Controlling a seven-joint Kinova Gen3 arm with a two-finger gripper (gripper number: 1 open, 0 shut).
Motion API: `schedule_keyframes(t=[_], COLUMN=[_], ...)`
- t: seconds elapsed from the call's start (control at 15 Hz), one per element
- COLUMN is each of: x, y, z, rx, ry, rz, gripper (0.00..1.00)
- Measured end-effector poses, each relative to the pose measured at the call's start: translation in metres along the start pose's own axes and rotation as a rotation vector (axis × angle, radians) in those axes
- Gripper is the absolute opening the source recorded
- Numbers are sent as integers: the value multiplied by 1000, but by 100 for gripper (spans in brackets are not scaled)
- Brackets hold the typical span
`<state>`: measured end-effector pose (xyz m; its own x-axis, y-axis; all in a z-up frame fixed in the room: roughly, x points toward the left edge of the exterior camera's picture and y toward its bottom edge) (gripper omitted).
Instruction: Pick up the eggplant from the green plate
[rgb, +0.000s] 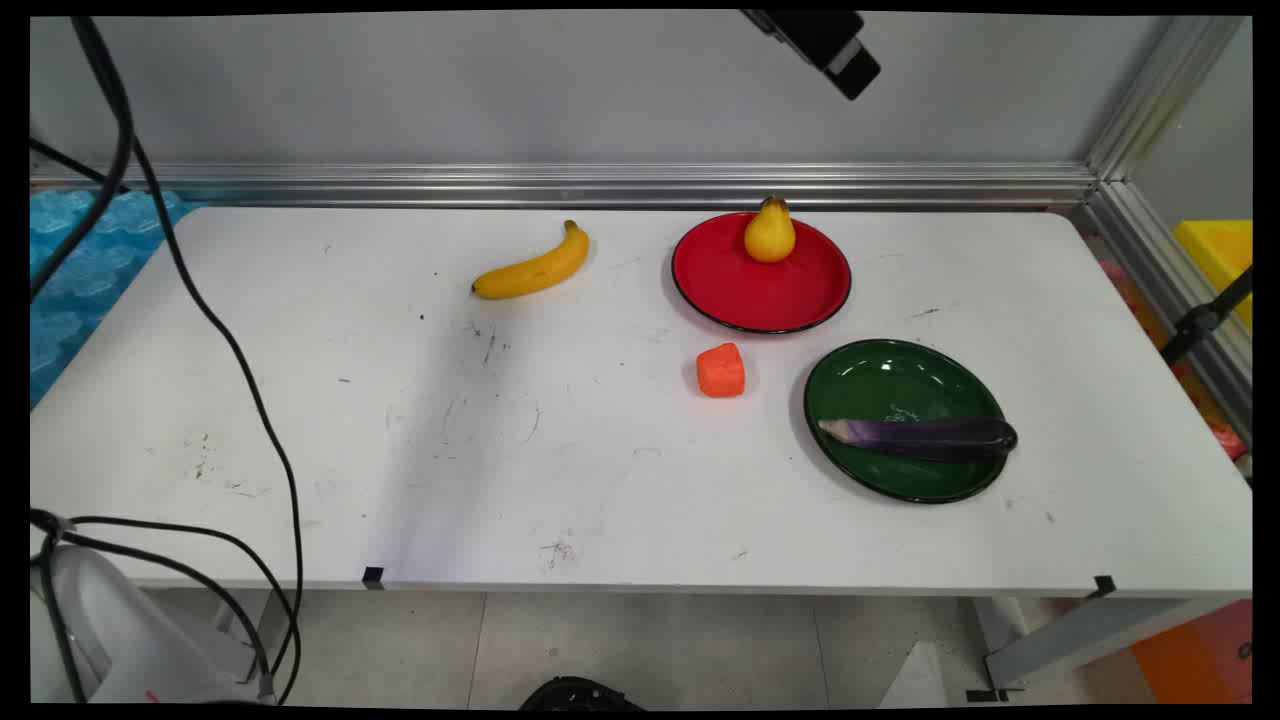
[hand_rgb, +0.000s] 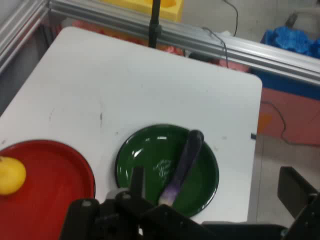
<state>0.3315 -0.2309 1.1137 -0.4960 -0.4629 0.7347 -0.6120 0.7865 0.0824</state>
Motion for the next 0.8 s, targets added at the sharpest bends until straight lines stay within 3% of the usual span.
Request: schedule_keyframes(t=[0.33, 0.8], x=[-10, -28], y=[4, 11], z=[21, 90], rx=[-3, -6], ry=[-50, -128], rz=[35, 88], gripper=[100, 100])
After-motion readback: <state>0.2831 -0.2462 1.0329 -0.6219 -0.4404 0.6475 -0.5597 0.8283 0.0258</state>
